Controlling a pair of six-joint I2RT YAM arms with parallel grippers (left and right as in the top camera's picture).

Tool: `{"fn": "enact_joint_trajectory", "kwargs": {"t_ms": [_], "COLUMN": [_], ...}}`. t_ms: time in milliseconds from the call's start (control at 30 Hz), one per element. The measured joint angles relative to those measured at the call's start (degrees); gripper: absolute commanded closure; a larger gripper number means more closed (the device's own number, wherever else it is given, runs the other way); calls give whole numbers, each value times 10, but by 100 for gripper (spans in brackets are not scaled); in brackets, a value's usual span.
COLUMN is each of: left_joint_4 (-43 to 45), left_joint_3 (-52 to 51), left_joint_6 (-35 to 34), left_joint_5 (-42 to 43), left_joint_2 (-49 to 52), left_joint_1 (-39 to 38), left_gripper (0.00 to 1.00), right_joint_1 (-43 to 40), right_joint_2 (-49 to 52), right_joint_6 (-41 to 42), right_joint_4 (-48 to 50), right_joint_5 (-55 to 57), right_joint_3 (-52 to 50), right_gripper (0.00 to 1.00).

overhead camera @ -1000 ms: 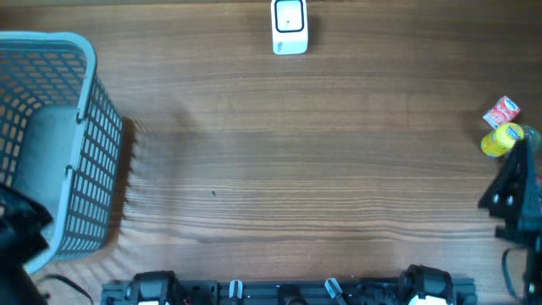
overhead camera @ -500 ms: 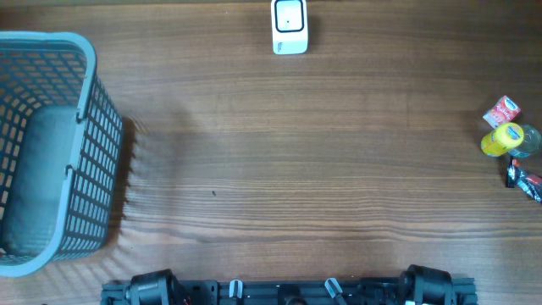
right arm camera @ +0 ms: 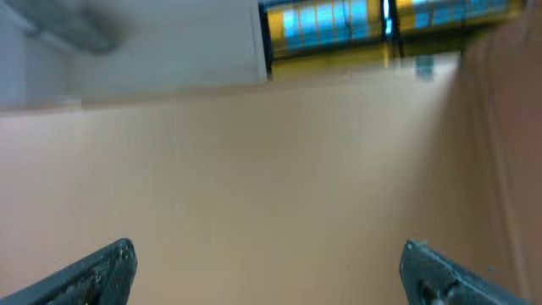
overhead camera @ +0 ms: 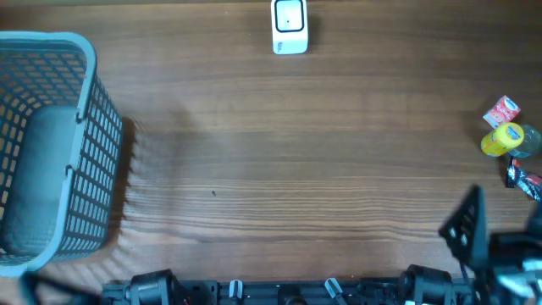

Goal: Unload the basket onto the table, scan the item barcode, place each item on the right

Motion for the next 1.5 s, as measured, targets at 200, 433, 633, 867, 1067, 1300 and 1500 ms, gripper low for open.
{"fn": "enact_joint_trajectory", "kwargs": {"t_ms": [200, 433, 633, 867, 1067, 1300, 1500], "left_joint_4": [306, 535, 476, 335, 204, 52, 19], "left_joint_3": [-274, -513, -512, -511, -512, -512, -511], "left_joint_6": [0, 9, 37, 39, 39, 39, 39], "left_joint_5": [104, 188, 213, 218, 242, 249, 244], "left_joint_2": [7, 7, 6, 6, 6, 6, 16], "left_joint_1": [0, 0, 0, 0, 0, 0, 0], "left_gripper": [0, 0, 0, 0, 0, 0, 0], "right_joint_1": [0, 0, 0, 0, 0, 0, 0], "right_joint_2": [1, 0, 1, 23, 24, 25, 25], "right_joint_6": [34, 69, 69, 80, 80, 80, 80], "right_joint_4": [337, 272, 75, 75, 75, 75, 75], "right_joint_5": [-72, -85, -42, -17, -16, -16, -16], "right_joint_3": [-292, -379, -379, -379, -379, -379, -379], "right_gripper": [0, 0, 0, 0, 0, 0, 0]}}
